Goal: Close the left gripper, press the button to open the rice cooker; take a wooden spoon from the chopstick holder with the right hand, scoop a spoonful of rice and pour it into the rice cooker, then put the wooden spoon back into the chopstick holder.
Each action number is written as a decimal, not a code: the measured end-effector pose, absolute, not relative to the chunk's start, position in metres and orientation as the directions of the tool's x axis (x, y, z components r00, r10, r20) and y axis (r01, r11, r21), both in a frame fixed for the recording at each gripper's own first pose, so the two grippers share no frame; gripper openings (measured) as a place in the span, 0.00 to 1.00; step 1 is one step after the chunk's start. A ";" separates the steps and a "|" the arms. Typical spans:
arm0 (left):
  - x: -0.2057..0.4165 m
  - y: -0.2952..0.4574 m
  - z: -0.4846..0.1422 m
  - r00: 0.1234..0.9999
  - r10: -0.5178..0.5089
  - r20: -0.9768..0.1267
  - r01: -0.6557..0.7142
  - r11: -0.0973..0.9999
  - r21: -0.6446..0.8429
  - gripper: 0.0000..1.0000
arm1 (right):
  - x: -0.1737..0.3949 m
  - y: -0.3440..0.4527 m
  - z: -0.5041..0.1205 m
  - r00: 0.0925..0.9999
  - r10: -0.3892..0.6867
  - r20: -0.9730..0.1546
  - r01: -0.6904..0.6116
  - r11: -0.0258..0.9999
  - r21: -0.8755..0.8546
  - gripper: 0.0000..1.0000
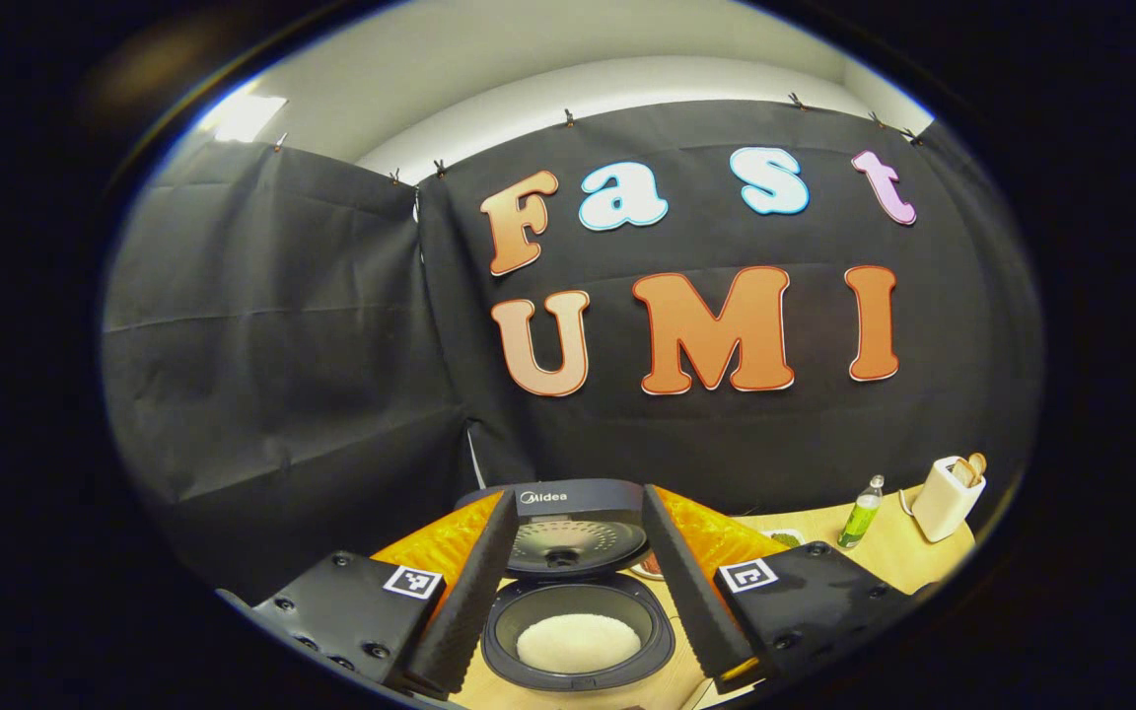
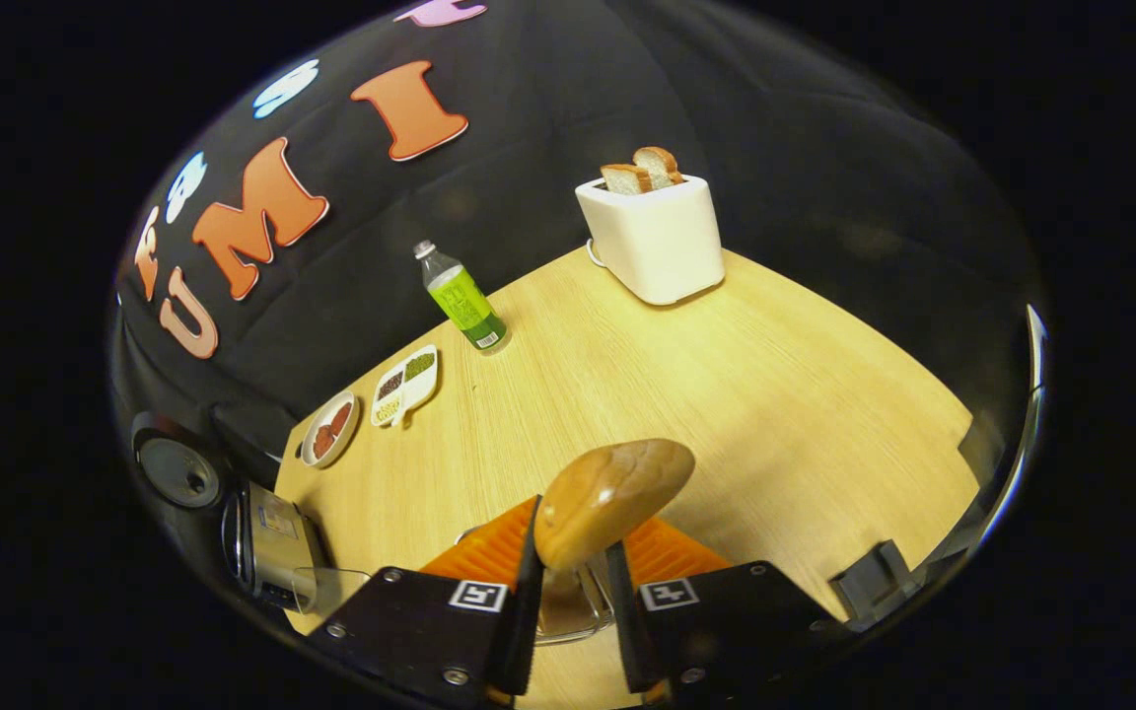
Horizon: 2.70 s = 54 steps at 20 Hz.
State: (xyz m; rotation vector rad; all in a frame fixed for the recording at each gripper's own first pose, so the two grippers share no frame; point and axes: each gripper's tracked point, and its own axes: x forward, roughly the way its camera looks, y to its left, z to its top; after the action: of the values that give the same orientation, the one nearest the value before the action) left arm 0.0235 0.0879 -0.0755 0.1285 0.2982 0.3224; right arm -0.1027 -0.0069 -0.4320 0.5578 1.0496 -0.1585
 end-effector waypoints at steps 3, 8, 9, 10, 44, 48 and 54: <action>0.023 0.090 -0.078 0.904 0.331 -0.270 -0.295 0.941 0.167 0.79 | -0.103 -0.004 -0.431 0.497 0.137 -0.857 0.394 0.844 0.363 0.19; 0.024 0.092 -0.081 0.907 0.320 -0.273 -0.286 0.945 0.158 0.79 | -0.105 -0.003 -0.429 0.478 0.134 -0.868 0.429 0.827 0.364 0.14; 0.024 0.093 -0.083 0.908 0.317 -0.274 -0.282 0.946 0.159 0.79 | -0.104 -0.003 -0.426 0.481 0.126 -0.868 0.427 0.831 0.357 0.13; 0.025 0.092 -0.084 0.911 0.306 -0.276 -0.273 0.950 0.154 0.79 | -0.102 -0.003 -0.422 0.490 0.122 -0.863 0.421 0.834 0.357 0.13; 0.026 0.157 -0.167 0.910 0.161 -0.383 -0.143 0.987 0.075 0.94 | -0.114 0.176 -0.326 0.621 0.056 -0.781 0.038 0.994 0.102 0.13; 0.024 0.161 -0.170 0.912 0.136 -0.386 -0.111 0.990 0.088 0.94 | -0.119 0.176 -0.348 0.644 -0.057 -0.763 0.046 0.998 -0.036 0.13; 0.024 0.165 -0.179 0.908 0.113 -0.404 -0.077 0.992 0.104 0.94 | -0.134 0.174 -0.356 0.689 -0.168 -0.705 0.093 0.985 -0.143 0.11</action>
State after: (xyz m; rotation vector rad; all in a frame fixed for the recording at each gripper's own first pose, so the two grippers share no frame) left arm 0.0244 0.1650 -0.1789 0.0869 0.4215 0.0981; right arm -0.1337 0.1745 -0.3564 -0.0984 0.7979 -0.1462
